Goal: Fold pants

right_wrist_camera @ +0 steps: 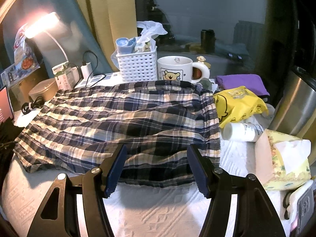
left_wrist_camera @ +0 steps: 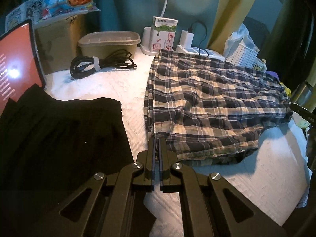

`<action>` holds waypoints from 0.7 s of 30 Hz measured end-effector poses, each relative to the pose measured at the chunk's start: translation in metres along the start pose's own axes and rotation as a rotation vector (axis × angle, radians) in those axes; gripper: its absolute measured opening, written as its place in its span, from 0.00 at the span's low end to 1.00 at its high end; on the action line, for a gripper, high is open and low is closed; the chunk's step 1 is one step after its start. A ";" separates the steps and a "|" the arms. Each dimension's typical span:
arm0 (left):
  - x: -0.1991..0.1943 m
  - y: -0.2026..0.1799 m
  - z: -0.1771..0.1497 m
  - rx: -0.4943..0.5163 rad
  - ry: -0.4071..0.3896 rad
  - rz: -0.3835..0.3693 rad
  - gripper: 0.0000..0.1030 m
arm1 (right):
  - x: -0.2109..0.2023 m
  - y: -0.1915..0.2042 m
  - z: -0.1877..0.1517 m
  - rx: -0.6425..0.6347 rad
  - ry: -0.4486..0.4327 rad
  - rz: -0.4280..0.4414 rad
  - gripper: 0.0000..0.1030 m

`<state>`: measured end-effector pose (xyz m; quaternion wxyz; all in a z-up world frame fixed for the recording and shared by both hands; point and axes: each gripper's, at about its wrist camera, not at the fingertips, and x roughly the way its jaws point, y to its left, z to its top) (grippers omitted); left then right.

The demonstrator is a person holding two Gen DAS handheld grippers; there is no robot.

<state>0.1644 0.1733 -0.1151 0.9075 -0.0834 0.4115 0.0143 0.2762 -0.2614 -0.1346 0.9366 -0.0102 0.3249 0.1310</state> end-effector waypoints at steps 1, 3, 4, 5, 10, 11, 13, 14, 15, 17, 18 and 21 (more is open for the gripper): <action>-0.002 0.001 0.000 -0.002 -0.005 0.006 0.01 | 0.000 0.001 0.000 -0.002 -0.001 0.003 0.64; -0.003 0.005 0.001 -0.008 -0.021 0.029 0.01 | -0.001 0.002 0.000 -0.007 -0.004 0.009 0.63; -0.001 0.008 0.002 -0.006 -0.019 0.041 0.01 | -0.002 0.003 0.000 -0.008 -0.005 0.011 0.64; 0.001 0.010 0.002 -0.009 -0.018 0.048 0.01 | -0.002 0.003 0.000 -0.008 -0.006 0.012 0.64; 0.017 0.014 -0.001 0.000 0.041 0.057 0.01 | -0.004 0.000 -0.001 -0.004 -0.006 0.016 0.63; 0.019 0.012 -0.002 0.010 0.064 0.051 0.01 | -0.004 -0.001 -0.002 -0.002 -0.007 0.015 0.64; 0.014 0.014 -0.004 -0.006 0.080 0.037 0.02 | -0.006 -0.005 -0.003 0.003 -0.008 0.011 0.64; 0.012 0.016 -0.003 -0.016 0.094 0.028 0.03 | -0.007 -0.007 -0.003 0.005 -0.009 0.009 0.64; 0.010 0.018 -0.001 -0.023 0.102 0.024 0.04 | -0.007 -0.009 -0.004 0.008 -0.009 0.005 0.64; 0.005 0.025 0.006 -0.047 0.119 0.034 0.04 | -0.005 -0.015 -0.004 0.021 -0.009 -0.003 0.64; 0.004 0.026 0.010 -0.052 0.121 0.038 0.05 | -0.004 -0.019 -0.003 0.029 -0.009 -0.006 0.64; 0.000 0.025 0.030 -0.039 0.081 0.024 0.45 | 0.001 -0.025 0.001 0.046 -0.013 -0.016 0.64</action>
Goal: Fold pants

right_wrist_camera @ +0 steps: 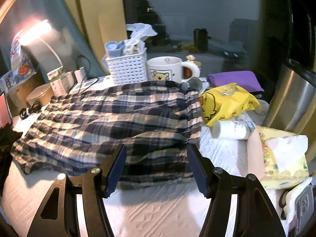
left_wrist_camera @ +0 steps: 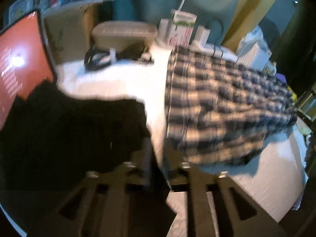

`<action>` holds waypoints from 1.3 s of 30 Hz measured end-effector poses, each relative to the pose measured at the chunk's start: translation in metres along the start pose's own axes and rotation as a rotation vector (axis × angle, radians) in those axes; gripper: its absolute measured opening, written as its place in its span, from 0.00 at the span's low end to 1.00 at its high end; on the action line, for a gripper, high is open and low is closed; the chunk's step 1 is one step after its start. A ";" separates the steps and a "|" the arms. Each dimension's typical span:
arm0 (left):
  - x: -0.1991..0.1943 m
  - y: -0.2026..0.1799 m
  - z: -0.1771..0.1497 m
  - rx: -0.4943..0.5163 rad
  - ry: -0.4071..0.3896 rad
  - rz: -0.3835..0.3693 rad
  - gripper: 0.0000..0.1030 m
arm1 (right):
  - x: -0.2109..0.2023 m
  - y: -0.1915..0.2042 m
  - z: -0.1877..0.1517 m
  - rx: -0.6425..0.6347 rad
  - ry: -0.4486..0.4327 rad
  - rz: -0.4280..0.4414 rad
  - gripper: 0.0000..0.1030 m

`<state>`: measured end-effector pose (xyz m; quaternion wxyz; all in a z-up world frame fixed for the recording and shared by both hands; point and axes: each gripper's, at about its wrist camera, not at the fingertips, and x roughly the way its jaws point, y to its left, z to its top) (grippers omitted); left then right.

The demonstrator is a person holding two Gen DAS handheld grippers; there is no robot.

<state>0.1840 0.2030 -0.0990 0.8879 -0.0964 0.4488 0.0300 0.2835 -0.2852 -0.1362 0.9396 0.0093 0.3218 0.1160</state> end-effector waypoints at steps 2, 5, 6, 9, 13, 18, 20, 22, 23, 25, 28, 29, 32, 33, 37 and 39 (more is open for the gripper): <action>-0.001 -0.006 0.016 0.018 -0.046 0.019 0.65 | 0.002 -0.002 0.005 0.008 -0.008 -0.003 0.64; 0.008 -0.022 0.046 0.081 -0.077 -0.014 0.66 | 0.004 -0.005 0.014 0.015 -0.027 -0.006 0.68; 0.014 -0.029 0.055 0.110 -0.084 -0.020 0.66 | 0.004 -0.005 0.016 0.016 -0.034 -0.007 0.71; 0.043 -0.050 0.081 0.197 -0.085 -0.040 0.66 | 0.008 -0.007 0.022 0.019 -0.045 -0.005 0.72; 0.084 -0.073 0.109 0.293 -0.082 -0.046 0.66 | 0.018 -0.008 0.024 0.020 -0.032 -0.005 0.73; 0.127 -0.078 0.133 0.302 -0.047 -0.070 0.65 | 0.032 -0.010 0.022 0.017 -0.008 -0.008 0.73; 0.143 -0.077 0.140 0.305 -0.036 -0.063 0.63 | 0.038 -0.012 0.022 0.020 0.004 -0.013 0.73; 0.156 -0.073 0.142 0.300 -0.010 -0.059 0.50 | 0.043 -0.014 0.022 0.023 0.013 -0.019 0.73; 0.160 -0.072 0.142 0.297 0.002 -0.058 0.39 | 0.045 -0.015 0.022 0.025 0.016 -0.020 0.73; 0.166 -0.070 0.140 0.295 0.000 -0.042 0.25 | 0.048 -0.017 0.021 0.028 0.023 -0.024 0.73; 0.165 -0.070 0.139 0.299 -0.017 -0.015 0.04 | 0.054 -0.019 0.020 0.031 0.038 -0.029 0.73; 0.165 -0.071 0.138 0.302 -0.026 -0.005 0.02 | 0.057 -0.019 0.019 0.032 0.043 -0.031 0.73; 0.161 -0.070 0.137 0.289 -0.064 0.046 0.02 | 0.062 -0.018 0.018 0.034 0.053 -0.032 0.73; 0.159 -0.068 0.139 0.282 -0.076 0.057 0.01 | 0.063 -0.018 0.017 0.033 0.053 -0.032 0.73; 0.171 -0.057 0.147 0.272 -0.035 0.075 0.01 | 0.062 -0.017 0.019 0.031 0.050 -0.031 0.73; 0.173 -0.052 0.150 0.242 -0.037 0.053 0.02 | 0.062 -0.017 0.019 0.033 0.050 -0.032 0.73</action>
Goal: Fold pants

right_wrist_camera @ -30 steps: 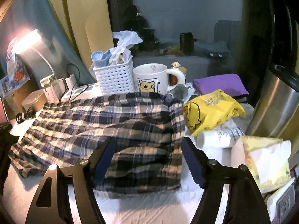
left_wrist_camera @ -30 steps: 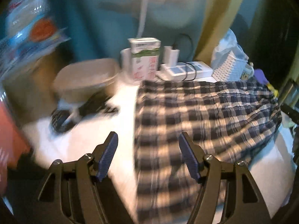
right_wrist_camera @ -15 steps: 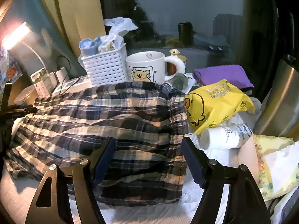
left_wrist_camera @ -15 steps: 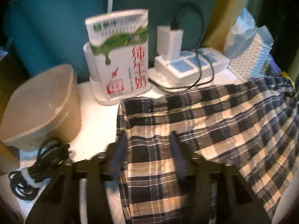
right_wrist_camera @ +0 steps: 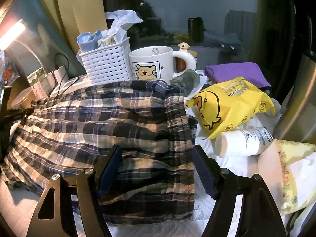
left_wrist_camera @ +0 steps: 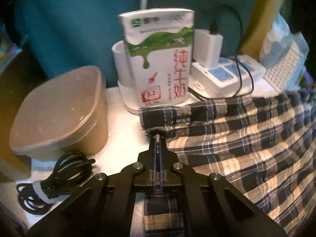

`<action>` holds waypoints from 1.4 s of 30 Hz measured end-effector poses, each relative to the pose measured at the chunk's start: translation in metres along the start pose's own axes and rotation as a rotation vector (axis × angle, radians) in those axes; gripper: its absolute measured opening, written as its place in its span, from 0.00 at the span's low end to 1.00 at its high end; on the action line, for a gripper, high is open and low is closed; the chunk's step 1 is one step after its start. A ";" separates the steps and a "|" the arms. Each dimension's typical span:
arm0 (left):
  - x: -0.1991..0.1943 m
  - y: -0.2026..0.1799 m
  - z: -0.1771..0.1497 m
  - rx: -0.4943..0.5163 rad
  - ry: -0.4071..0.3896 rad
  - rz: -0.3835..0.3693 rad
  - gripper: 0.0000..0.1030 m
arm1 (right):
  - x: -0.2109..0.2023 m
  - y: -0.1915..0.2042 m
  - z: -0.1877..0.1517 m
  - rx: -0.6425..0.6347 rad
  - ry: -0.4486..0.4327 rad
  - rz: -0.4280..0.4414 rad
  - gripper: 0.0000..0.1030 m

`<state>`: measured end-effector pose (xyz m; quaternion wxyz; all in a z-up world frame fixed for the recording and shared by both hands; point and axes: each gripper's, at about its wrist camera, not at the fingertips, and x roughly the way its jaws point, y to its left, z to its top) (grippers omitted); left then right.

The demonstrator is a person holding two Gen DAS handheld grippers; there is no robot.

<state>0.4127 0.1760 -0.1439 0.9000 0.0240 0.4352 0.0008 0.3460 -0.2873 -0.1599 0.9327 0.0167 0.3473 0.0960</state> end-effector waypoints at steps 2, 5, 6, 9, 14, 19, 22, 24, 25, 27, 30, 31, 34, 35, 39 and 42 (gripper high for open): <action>0.000 0.004 0.002 -0.017 0.010 0.008 0.07 | 0.000 0.000 0.000 0.000 0.001 -0.002 0.73; -0.008 0.018 0.006 -0.066 0.005 0.036 0.07 | -0.004 -0.001 0.002 0.002 -0.009 -0.005 0.73; -0.016 0.020 0.007 -0.071 -0.005 0.049 0.08 | -0.007 -0.001 0.003 0.004 -0.018 -0.008 0.73; -0.046 0.019 0.007 -0.066 -0.055 0.048 0.10 | -0.018 0.000 0.008 0.010 -0.054 0.000 0.73; -0.095 -0.023 -0.012 0.003 -0.088 -0.080 0.38 | -0.024 0.023 0.011 -0.027 -0.067 0.059 0.73; -0.116 -0.083 -0.056 0.042 -0.011 -0.249 0.39 | -0.024 0.051 0.003 -0.086 -0.041 0.102 0.73; -0.128 -0.109 -0.088 0.073 0.031 -0.298 0.40 | -0.030 0.049 -0.004 -0.091 -0.034 0.081 0.73; -0.137 -0.120 -0.102 0.081 0.040 -0.305 0.46 | -0.037 0.039 -0.007 -0.073 -0.036 0.058 0.73; -0.140 -0.123 -0.110 0.070 0.049 -0.310 0.52 | -0.041 0.033 -0.008 -0.064 -0.038 0.046 0.73; -0.142 -0.134 -0.121 0.065 0.053 -0.330 0.74 | -0.050 0.020 -0.012 -0.046 -0.041 0.017 0.73; -0.153 -0.143 -0.136 0.092 0.033 -0.316 0.79 | -0.062 0.003 -0.020 -0.021 -0.043 -0.017 0.73; -0.156 -0.145 -0.140 0.106 0.034 -0.309 0.79 | -0.064 -0.002 -0.023 -0.015 -0.042 -0.026 0.73; -0.148 -0.156 -0.148 0.162 0.052 -0.260 0.79 | -0.069 -0.018 -0.034 0.017 -0.028 -0.055 0.73; -0.148 -0.159 -0.150 0.184 0.056 -0.248 0.79 | -0.069 -0.022 -0.036 0.026 -0.023 -0.061 0.73; -0.143 -0.169 -0.155 0.254 0.036 -0.182 0.79 | -0.065 -0.034 -0.043 0.043 -0.004 -0.068 0.82; -0.137 -0.174 -0.157 0.288 0.015 -0.158 0.77 | -0.055 -0.035 -0.044 0.040 0.010 -0.044 0.83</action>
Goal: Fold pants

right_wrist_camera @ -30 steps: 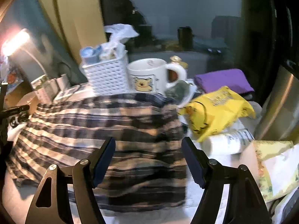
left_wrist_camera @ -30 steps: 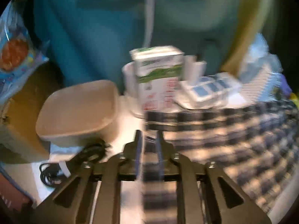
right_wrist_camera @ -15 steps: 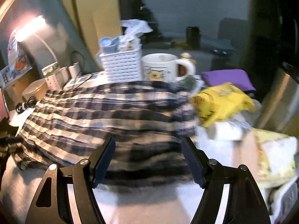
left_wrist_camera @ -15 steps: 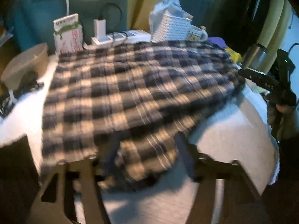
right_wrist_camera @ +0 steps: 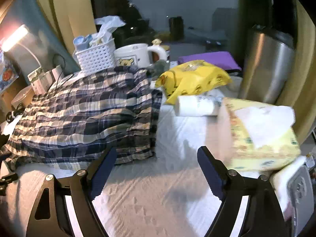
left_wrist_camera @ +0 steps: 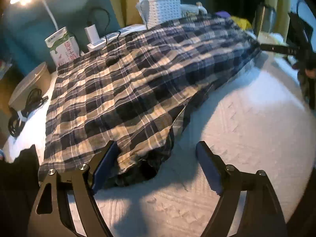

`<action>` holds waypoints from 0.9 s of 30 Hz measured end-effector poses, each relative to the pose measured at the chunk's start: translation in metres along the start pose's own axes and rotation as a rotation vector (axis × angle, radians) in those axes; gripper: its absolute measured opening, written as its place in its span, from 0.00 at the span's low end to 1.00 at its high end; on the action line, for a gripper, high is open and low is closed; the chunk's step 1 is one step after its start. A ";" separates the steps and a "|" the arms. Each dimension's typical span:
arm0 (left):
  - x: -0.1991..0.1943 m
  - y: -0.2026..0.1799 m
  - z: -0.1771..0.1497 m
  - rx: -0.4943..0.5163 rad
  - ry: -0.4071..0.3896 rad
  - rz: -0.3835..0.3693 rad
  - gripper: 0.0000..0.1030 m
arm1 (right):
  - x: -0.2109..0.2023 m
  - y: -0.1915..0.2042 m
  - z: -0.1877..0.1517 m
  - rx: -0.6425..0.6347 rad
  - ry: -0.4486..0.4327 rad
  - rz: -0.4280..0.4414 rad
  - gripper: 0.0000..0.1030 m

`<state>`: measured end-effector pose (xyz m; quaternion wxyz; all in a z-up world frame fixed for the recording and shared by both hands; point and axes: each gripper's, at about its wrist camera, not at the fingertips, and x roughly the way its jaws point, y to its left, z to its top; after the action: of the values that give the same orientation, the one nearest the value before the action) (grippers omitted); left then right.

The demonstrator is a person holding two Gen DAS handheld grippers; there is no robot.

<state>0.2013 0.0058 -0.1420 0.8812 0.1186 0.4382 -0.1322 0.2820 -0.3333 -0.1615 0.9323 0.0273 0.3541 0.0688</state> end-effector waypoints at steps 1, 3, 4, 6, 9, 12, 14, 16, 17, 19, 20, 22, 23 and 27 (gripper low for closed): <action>0.001 0.000 0.000 0.002 -0.008 0.003 0.73 | 0.005 0.002 0.000 -0.006 0.011 0.014 0.83; 0.002 0.001 0.002 -0.015 -0.014 -0.032 0.48 | 0.019 0.007 0.000 -0.008 0.050 0.032 0.83; 0.003 0.002 0.004 -0.030 -0.016 -0.037 0.38 | 0.025 0.009 0.001 -0.009 0.077 0.028 0.83; 0.003 0.002 0.006 -0.037 -0.015 -0.007 0.11 | 0.030 0.012 0.006 -0.013 0.077 0.048 0.82; 0.000 0.003 0.005 -0.054 -0.026 -0.014 0.06 | 0.037 0.017 0.010 -0.011 0.089 0.090 0.48; -0.010 0.003 0.000 -0.070 -0.035 -0.015 0.06 | 0.036 0.024 0.013 -0.021 0.072 0.115 0.32; -0.020 0.002 -0.005 -0.087 -0.042 -0.016 0.06 | 0.031 0.028 0.011 -0.033 0.059 0.115 0.29; -0.027 0.002 -0.010 -0.103 -0.043 -0.019 0.06 | 0.023 0.029 0.011 -0.043 0.048 0.119 0.29; -0.031 0.001 -0.012 -0.111 -0.043 -0.022 0.06 | 0.017 0.030 0.010 -0.048 0.043 0.121 0.29; -0.038 -0.001 -0.017 -0.122 -0.043 -0.029 0.06 | 0.004 0.032 0.009 -0.064 0.032 0.119 0.29; -0.042 -0.003 -0.020 -0.129 -0.043 -0.032 0.06 | -0.002 0.032 0.007 -0.070 0.030 0.119 0.29; -0.047 -0.007 -0.029 -0.145 -0.038 -0.050 0.06 | -0.015 0.033 0.004 -0.082 0.026 0.114 0.29; -0.049 -0.010 -0.034 -0.150 -0.036 -0.057 0.06 | -0.021 0.034 0.001 -0.088 0.025 0.110 0.29; -0.055 -0.021 -0.055 -0.180 -0.016 -0.091 0.06 | -0.033 0.032 -0.018 -0.095 0.045 0.095 0.29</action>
<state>0.1216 0.0112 -0.1319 0.8848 0.0180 0.4462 -0.1331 0.2419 -0.3068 -0.1500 0.9199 -0.0020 0.3698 0.1302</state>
